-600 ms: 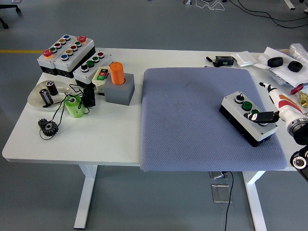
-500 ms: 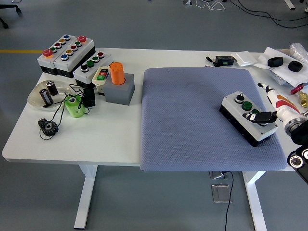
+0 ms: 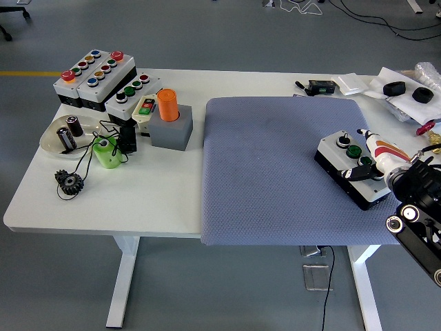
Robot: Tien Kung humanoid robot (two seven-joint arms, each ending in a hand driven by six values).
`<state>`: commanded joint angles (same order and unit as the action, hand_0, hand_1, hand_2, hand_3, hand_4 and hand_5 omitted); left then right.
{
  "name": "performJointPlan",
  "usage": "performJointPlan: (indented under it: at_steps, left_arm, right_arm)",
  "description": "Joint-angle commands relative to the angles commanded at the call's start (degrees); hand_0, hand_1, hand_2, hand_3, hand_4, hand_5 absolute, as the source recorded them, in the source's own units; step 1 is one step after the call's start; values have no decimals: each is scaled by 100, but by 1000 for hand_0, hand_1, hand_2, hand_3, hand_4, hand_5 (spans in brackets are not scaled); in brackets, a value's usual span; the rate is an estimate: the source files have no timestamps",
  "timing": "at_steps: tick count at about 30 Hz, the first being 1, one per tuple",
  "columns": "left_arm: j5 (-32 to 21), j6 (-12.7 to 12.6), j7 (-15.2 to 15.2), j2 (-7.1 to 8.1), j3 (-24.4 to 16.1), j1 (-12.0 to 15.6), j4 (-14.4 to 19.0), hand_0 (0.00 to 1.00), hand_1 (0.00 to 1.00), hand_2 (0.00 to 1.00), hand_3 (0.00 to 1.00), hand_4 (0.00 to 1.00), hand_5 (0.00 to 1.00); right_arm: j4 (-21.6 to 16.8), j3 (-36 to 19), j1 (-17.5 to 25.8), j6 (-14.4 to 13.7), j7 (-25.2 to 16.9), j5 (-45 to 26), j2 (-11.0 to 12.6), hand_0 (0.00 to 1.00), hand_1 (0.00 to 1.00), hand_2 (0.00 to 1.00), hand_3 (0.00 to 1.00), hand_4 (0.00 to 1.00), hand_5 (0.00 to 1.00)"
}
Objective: Pick up the button,place it on the desk,press the button,press the button
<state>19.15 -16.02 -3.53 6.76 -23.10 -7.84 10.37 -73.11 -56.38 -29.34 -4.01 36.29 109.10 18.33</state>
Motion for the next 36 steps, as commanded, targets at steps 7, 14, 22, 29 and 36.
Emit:
performJointPlan:
  at_steps: [7,14,22,29,36]
  left_arm:
    - [-175,-9,49,12,96,-27,0,645,695,691,503,316,998]
    - [-179,-8,47,20,96,-39,-2,646,695,691,504,316,998]
    - [-237,-14,60,22,125,-44,-2,646,695,691,501,318,998]
    - [-259,-13,63,25,136,-42,-4,646,695,691,501,317,998]
    - [-229,-12,57,28,94,-50,-5,647,695,691,499,317,998]
  right_arm:
    - [219,4,-119,254,69,215,-27,726,573,598,892,917,228]
    - [426,22,-217,550,69,197,-59,650,528,561,859,915,226]
    - [538,48,-279,762,69,422,-39,596,462,490,686,910,226]
    - [543,447,-324,444,69,665,57,411,292,367,492,896,220]
    - [264,882,-357,-577,23,506,370,2,2,159,258,540,56]
